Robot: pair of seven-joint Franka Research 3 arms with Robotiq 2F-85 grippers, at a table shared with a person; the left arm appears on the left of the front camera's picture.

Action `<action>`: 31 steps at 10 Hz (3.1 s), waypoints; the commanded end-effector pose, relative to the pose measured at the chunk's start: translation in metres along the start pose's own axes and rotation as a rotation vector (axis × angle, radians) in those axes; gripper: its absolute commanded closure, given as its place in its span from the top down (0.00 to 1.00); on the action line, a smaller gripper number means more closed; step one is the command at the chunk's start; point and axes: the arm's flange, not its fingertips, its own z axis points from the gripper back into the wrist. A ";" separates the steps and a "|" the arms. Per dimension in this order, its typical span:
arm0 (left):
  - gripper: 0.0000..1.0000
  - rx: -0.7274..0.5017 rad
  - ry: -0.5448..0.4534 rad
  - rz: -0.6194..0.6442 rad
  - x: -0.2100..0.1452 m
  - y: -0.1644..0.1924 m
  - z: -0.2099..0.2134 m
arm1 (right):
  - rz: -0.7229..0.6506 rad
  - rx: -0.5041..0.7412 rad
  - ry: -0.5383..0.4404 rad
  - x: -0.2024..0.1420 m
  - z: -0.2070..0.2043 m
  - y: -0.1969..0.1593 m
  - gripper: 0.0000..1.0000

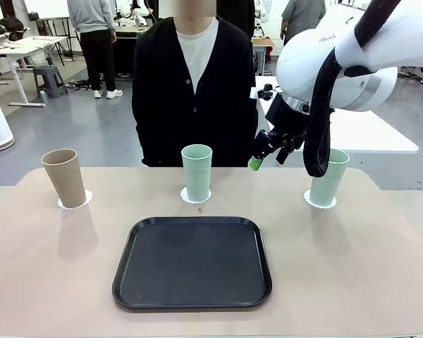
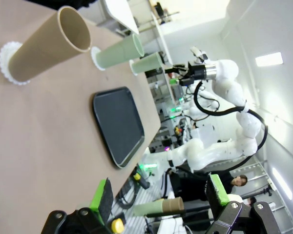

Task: Place coasters on the table and set cups on them.
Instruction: Take one Reusable plastic cup from the Flat Tray and place it on a coaster set by the human.

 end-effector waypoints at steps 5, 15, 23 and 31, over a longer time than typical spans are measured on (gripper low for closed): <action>1.00 0.003 -0.007 -0.006 0.000 -0.002 0.001 | 0.000 -0.010 -0.013 -0.001 -0.005 0.000 1.00; 1.00 0.003 -0.007 -0.006 0.000 -0.002 0.001 | -0.280 0.525 -0.291 -0.179 0.063 -0.090 1.00; 1.00 0.003 -0.007 -0.006 0.000 -0.002 0.001 | -0.381 0.945 -0.444 -0.321 0.067 -0.216 1.00; 1.00 0.003 -0.007 -0.006 0.000 -0.002 0.001 | -0.406 0.968 -0.425 -0.345 0.051 -0.223 1.00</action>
